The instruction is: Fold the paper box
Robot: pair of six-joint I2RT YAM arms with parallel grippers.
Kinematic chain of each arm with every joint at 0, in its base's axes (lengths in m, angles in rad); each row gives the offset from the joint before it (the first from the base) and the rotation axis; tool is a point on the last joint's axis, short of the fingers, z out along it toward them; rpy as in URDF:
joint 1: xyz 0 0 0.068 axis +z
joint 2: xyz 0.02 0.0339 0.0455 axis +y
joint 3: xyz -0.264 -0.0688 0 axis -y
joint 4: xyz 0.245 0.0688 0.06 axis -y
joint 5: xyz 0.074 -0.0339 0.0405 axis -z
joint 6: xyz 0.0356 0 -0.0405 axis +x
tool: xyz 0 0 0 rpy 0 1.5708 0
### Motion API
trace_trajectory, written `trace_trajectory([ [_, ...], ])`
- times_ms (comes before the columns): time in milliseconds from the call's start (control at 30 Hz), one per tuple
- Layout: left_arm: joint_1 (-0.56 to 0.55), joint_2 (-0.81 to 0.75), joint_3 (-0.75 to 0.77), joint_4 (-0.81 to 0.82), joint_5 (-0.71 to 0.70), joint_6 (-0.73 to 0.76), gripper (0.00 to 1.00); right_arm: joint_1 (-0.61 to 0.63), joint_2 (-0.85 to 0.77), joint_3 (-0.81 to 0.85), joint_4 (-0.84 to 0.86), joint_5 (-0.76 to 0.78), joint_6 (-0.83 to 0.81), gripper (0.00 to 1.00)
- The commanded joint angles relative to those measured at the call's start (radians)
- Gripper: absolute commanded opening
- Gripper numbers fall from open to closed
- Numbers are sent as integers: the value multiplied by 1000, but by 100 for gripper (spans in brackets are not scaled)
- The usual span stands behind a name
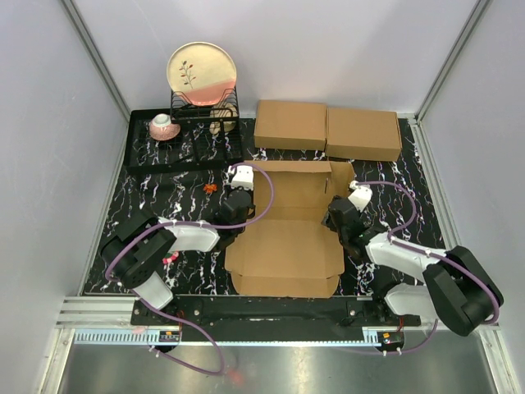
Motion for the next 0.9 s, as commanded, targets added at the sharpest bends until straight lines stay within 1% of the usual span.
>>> trace_trajectory([
  [0,-12,-15,-12,30,-8,19,0,5,24,24,43,41,19,59],
  [67,-12,-13,-12,33,-9,17,0,3,18,13,70,32,11,59],
  [100,-14,-10,-12,35,-6,17,0,5,15,8,115,29,2,57],
  [167,-15,-4,-11,35,-5,17,0,5,18,7,146,20,-8,53],
  [300,-20,-1,-9,36,-2,19,0,3,73,36,166,-5,-27,34],
  [333,-22,-1,-9,35,-3,20,0,5,81,45,167,-18,-29,27],
  [500,-23,-4,-12,38,-2,23,0,11,104,37,184,-38,-56,21],
  [567,-23,-2,-9,38,3,25,0,52,103,43,186,-12,-90,19],
  [667,-23,8,-5,38,4,25,0,106,118,68,169,35,-177,18],
  [700,-23,8,-3,38,6,23,0,138,123,73,167,41,-188,18],
  [767,-23,14,-1,36,6,20,0,158,133,85,161,57,-205,18],
  [833,-23,18,-3,35,4,19,0,172,130,97,129,81,-202,24],
  [867,-23,18,-3,33,4,19,0,172,103,97,103,92,-192,36],
])
